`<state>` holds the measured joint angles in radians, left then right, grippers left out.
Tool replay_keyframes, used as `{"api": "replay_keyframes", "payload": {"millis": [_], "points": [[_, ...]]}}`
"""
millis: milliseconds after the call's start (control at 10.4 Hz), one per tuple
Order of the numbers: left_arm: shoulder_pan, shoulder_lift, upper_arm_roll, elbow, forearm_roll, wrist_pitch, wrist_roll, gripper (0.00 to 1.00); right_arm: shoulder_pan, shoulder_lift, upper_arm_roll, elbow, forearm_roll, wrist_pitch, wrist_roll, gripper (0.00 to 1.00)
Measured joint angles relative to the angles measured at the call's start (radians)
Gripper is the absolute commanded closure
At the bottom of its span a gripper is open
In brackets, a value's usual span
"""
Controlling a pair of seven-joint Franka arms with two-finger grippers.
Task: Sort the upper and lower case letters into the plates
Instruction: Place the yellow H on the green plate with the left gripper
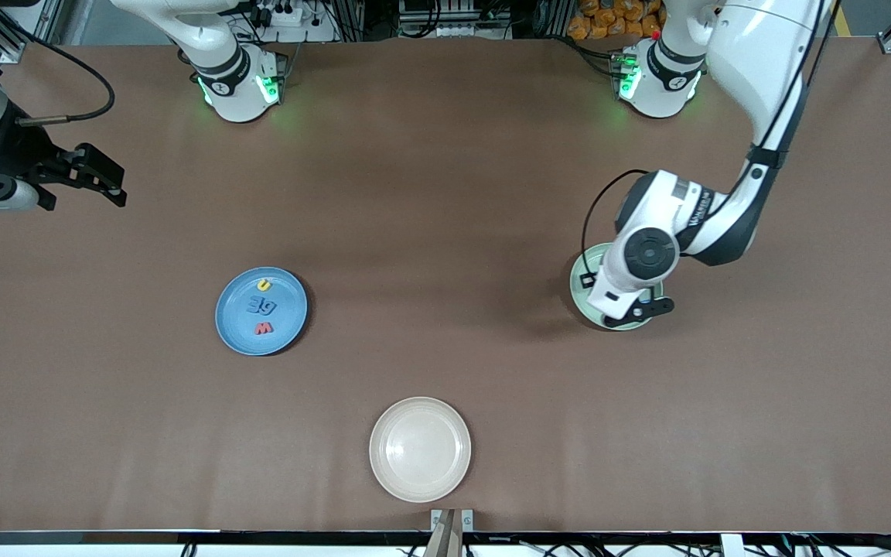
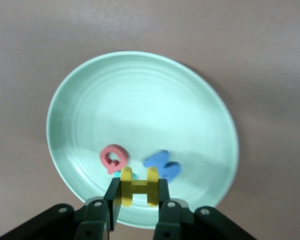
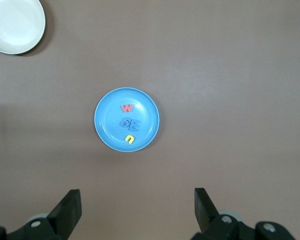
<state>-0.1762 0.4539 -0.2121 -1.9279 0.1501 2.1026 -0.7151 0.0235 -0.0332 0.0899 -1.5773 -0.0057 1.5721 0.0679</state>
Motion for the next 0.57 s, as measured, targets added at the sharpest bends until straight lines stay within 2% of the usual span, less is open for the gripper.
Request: {"api": "replay_keyframes", "payload": {"millis": [96,191,287,574], "points": [[0.008,-0.008,-0.001,-0.018,0.000,0.016,0.007,0.67,0.003,-0.004,-0.001,0.000,0.000,-0.002,0.000,0.00],[0.008,-0.011,-0.004,-0.021,0.000,0.018,0.007,0.20,0.009,-0.007,-0.005,0.000,0.000,-0.004,0.000,0.00],[0.008,-0.013,-0.008,-0.021,0.000,0.018,0.007,0.00,0.015,-0.009,-0.009,0.000,0.000,-0.004,0.000,0.00],[0.009,-0.020,-0.010,-0.021,0.000,0.021,0.085,0.00,0.032,-0.010,-0.026,-0.001,0.000,-0.012,0.000,0.00]]}}
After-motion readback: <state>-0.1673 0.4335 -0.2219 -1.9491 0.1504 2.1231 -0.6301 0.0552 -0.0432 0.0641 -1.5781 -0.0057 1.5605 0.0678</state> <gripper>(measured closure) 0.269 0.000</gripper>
